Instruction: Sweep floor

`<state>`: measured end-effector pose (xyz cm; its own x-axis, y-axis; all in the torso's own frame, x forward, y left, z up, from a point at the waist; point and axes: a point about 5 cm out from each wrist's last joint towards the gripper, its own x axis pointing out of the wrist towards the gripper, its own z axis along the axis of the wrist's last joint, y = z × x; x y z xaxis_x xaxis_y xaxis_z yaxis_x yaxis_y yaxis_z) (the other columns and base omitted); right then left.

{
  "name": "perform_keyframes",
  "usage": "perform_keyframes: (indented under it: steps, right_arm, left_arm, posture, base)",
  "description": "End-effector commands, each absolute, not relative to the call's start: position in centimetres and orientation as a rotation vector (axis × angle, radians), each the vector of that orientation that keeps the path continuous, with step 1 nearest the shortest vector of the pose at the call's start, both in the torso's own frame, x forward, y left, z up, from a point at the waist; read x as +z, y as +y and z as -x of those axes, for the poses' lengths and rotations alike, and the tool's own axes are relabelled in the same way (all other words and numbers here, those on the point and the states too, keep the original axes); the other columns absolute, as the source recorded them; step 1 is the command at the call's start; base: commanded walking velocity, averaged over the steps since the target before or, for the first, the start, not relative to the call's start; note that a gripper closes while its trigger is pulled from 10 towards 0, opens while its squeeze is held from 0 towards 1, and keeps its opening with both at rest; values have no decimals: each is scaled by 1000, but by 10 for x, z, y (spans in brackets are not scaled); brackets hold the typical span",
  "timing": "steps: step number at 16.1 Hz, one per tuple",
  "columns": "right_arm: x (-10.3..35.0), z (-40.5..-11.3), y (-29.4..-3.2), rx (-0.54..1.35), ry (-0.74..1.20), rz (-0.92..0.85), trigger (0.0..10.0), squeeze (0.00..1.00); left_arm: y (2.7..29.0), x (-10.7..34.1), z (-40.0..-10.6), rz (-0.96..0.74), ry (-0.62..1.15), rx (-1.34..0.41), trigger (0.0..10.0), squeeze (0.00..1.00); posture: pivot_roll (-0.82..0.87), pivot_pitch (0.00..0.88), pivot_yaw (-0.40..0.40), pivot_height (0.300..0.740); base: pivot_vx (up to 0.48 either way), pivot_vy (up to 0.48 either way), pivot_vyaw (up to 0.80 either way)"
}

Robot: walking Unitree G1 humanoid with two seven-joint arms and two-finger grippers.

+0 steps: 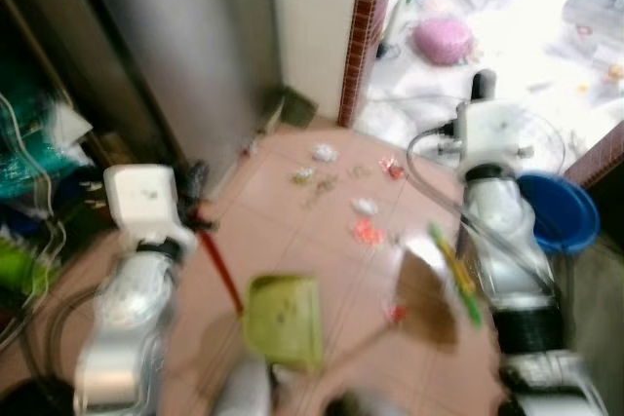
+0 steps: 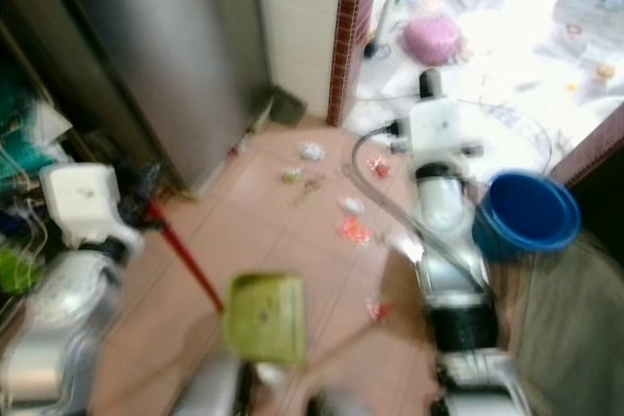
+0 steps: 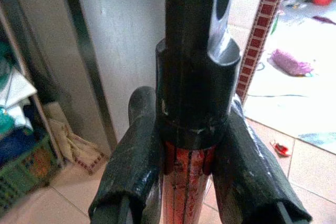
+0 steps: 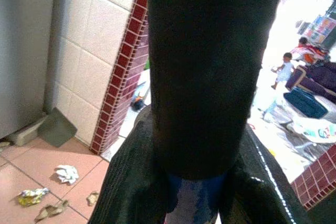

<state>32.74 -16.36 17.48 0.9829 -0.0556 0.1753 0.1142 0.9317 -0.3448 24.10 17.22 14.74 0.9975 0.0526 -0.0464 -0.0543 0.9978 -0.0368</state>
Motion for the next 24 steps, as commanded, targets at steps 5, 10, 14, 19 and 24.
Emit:
perform_keyframes:
  steps: [5, 10, 14, 19, 24]
  right_arm:
    - [171, -326, -180, -158, -134, 345, 10000, 0]
    - [157, -326, -183, -187, -59, 283, 10000, 0]
    - [153, -331, -192, -247, -23, 237, 10000, 0]
    - [150, -328, -199, -277, 25, 175, 10000, 0]
    - [150, -331, -189, -249, 54, 33, 10000, 0]
  left_arm:
    - [165, 159, -243, 32, -9, 22, 10000, 0]
    - [165, 157, -245, 25, 0, 28, 10000, 0]
    - [165, 156, -255, -5, -19, 21, 10000, 0]
    - [165, 148, -271, -13, -28, 12, 10000, 0]
    - [160, 129, -304, -90, -46, 86, 10000, 0]
  posture:
    - [29, 132, -11, 740]
    - [35, 131, -6, 740]
    - [20, 86, -9, 740]
    - [-10, 118, -29, 740]
    - [-61, 140, -25, 740]
  base:
    - [307, 0, -86]
    - [126, 0, 0]
    - [0, 0, 0]
    - [0, 0, 0]
    - [0, 0, 0]
